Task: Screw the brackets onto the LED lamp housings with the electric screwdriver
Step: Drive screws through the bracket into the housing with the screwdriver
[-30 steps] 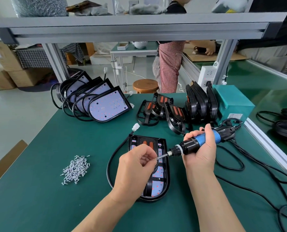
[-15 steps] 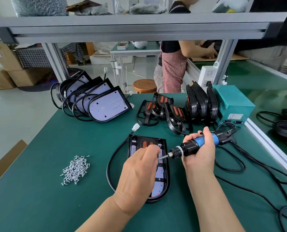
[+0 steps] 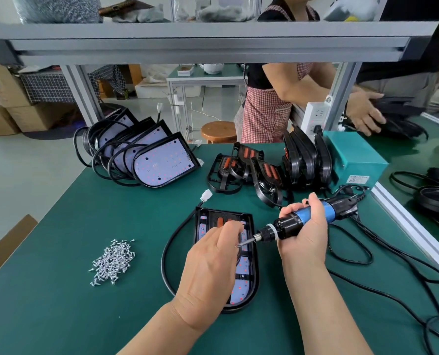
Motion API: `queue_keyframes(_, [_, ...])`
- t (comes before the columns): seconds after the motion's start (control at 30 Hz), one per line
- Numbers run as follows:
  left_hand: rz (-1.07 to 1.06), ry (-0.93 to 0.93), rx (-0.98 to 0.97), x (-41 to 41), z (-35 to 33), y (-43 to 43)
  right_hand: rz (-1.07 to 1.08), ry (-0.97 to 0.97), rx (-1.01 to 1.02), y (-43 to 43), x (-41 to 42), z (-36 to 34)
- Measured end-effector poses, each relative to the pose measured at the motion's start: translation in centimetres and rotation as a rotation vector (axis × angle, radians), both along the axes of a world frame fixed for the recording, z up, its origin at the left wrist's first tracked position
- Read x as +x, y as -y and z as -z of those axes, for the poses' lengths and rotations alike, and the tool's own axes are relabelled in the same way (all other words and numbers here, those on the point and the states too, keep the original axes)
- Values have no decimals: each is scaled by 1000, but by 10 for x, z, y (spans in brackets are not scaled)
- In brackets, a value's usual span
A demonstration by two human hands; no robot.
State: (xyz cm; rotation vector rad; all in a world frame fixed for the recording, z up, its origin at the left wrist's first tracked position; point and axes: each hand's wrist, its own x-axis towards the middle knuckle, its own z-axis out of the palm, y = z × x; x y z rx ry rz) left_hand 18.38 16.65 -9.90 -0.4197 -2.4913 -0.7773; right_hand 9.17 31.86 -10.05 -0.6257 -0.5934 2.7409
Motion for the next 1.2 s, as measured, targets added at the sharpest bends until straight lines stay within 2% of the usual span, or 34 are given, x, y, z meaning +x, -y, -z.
queue_keyframes(0.23, [-41,15,86,-1,3,14,28,-6,32,2,-4,-6])
queue_keyframes(0.33, [-147,21,247,-8,0,29,41,-58,77,2,-5,-13])
queue_keyframes(0.4, [-270,167,418,-18,-1,42,47,-114,134,5,-7,-21])
queue_keyframes(0.43, [-309,311,493,-24,0,49,51,-147,171,8,-10,-26])
queue_keyframes(0.5, [-280,653,621,-34,4,57,61,-216,268,17,-16,-39])
queue_keyframes(0.57, [-204,848,723,-40,9,55,69,-297,373,29,-24,-52])
queue_keyframes(0.7, [-122,886,847,-47,17,48,62,-417,536,57,-39,-69])
queue_keyframes(0.83, [-74,892,925,-49,19,47,21,-453,685,80,-49,-68])
queue_keyframes(1.07, [-56,881,977,-50,23,48,-31,-523,790,97,-55,-60])
queue_keyframes(1.2, [-41,889,979,-50,22,47,-36,-514,783,97,-55,-59])
